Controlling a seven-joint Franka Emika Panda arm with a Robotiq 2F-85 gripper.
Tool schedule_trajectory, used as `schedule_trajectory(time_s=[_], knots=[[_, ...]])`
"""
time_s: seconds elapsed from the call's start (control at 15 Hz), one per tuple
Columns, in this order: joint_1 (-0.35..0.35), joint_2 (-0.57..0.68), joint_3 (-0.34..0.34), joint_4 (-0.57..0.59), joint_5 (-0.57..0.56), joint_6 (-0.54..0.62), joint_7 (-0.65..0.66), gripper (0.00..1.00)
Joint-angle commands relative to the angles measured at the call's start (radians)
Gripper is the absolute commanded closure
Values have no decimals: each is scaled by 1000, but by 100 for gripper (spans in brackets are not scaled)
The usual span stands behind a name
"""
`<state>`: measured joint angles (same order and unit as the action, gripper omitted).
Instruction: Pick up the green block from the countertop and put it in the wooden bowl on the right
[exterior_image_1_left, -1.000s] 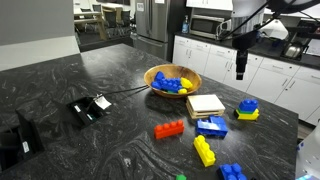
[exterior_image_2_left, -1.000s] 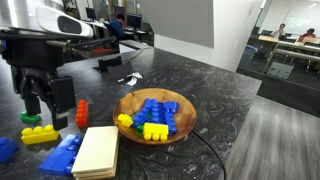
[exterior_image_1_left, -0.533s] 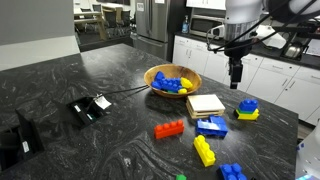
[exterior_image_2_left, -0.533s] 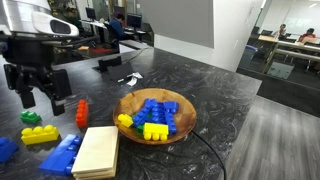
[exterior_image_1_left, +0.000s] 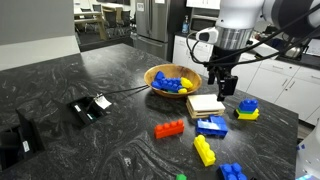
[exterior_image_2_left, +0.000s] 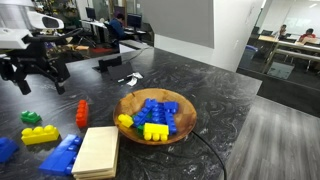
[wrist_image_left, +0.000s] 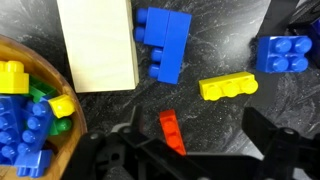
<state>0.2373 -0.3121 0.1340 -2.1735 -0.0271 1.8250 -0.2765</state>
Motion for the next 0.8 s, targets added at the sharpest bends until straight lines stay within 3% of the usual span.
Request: schedule_trajectory(time_s=[0.0, 0.4, 0.73], knots=[[-9, -2, 1, 3, 4, -2, -16, 0], [-5, 5, -6, 9, 5, 7, -51, 0], [58, 132, 69, 86, -31, 53, -179, 0]])
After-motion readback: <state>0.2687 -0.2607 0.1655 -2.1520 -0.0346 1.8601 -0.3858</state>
